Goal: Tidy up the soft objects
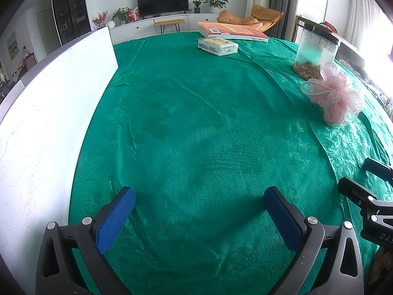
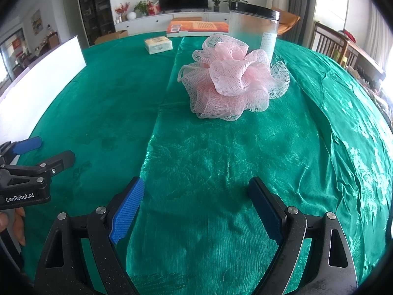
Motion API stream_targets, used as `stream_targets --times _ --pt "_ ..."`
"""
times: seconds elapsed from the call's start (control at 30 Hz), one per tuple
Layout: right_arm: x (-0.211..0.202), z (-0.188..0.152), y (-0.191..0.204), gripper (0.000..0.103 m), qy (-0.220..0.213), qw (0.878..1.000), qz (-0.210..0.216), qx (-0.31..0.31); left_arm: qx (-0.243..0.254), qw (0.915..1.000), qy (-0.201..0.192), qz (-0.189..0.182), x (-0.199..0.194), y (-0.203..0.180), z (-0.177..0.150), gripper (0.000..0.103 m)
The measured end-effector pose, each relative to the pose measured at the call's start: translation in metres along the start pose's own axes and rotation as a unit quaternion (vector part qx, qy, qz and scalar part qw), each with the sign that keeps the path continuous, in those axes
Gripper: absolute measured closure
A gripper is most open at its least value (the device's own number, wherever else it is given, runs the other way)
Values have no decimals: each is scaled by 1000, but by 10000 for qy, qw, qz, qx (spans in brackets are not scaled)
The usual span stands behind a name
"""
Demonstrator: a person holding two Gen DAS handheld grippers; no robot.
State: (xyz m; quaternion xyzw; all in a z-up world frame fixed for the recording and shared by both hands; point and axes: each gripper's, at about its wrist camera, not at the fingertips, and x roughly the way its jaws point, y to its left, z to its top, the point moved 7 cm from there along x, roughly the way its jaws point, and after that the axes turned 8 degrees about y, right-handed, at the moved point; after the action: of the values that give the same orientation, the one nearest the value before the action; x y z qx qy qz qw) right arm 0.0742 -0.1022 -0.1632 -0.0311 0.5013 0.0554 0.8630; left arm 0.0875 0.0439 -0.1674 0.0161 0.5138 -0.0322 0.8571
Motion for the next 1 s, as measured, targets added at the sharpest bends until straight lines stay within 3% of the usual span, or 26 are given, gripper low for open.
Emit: stream_targets --times 0.87,1.0 --pt "1 0 0 13 11 10000 -6 -16 -20 10000 -2 17 1 0 1 0" --pt "1 0 0 13 11 10000 -10 -15 -56 9985 541 2 6 1 8 0"
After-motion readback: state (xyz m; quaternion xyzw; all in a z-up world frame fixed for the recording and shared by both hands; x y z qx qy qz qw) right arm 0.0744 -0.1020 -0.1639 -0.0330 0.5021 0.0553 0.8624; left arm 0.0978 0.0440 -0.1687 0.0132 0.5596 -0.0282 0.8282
